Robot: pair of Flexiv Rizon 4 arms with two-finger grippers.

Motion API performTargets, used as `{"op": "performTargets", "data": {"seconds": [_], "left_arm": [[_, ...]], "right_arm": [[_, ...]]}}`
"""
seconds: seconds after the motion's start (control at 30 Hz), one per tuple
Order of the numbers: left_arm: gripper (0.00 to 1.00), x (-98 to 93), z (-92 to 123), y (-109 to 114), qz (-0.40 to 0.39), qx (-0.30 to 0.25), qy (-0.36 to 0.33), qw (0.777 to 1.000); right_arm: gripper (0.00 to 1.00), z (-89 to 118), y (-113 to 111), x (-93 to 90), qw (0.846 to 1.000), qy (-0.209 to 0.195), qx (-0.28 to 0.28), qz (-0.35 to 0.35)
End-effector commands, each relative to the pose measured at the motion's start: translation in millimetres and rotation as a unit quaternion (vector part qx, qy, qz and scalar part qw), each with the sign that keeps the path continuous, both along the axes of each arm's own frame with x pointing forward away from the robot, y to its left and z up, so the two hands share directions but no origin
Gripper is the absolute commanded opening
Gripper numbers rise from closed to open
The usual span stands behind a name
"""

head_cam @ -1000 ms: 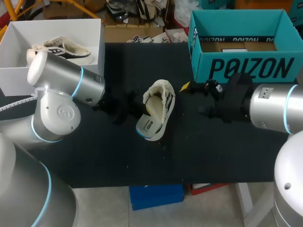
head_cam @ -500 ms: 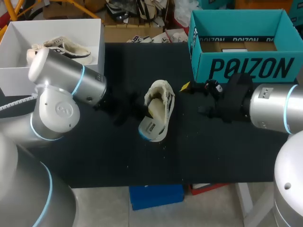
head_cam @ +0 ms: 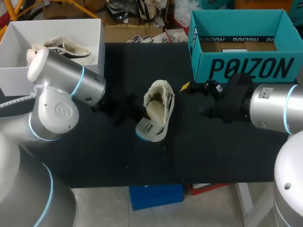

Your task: Take the shoe out of the shoebox, open the shoe tongue, remove and reinsert the insole, then place the shoe into the shoebox

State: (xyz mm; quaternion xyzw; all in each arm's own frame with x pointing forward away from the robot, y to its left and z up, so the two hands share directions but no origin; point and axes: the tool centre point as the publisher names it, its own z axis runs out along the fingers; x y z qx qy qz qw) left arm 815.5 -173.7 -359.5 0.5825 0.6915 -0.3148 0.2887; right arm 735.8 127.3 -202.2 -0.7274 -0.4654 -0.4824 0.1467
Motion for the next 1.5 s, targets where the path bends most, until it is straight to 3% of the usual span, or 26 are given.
{"op": "performTargets", "data": {"seconds": [0.03,0.63,0.73,0.77,0.8,1.27,1.5], "left_arm": [[0.0,7.4,-4.8,-7.3,0.006,0.005,-0.007,1.0],[0.0,41.5,-8.2,-11.4,0.027,0.027,-0.036,0.999],[0.46,42.1,-8.4,-12.4,0.028,0.03,-0.038,0.998],[0.66,41.9,-8.3,-12.7,0.028,0.031,-0.038,0.998],[1.0,40.8,-7.4,-13.0,0.027,0.031,-0.038,0.998],[0.99,16.7,14.7,-2.8,-0.007,0.015,-0.039,0.999],[0.71,2.4,13.9,-2.3,-0.036,0.013,-0.026,0.999]], "right_arm": [[1.0,-2.6,-5.8,-0.7,1.0,0.009,0.009,0.013],[1.0,-2.6,-5.8,-0.7,1.0,0.009,0.009,0.013],[1.0,-2.6,-5.8,-0.7,1.0,0.009,0.009,0.013],[1.0,-2.6,-5.8,-0.7,1.0,0.009,0.009,0.013],[1.0,-2.6,-5.8,-0.7,1.0,0.009,0.009,0.013],[1.0,-2.6,-5.8,-0.7,1.0,0.009,0.009,0.013],[1.0,-2.6,-5.8,-0.7,1.0,0.009,0.009,0.013]]}}
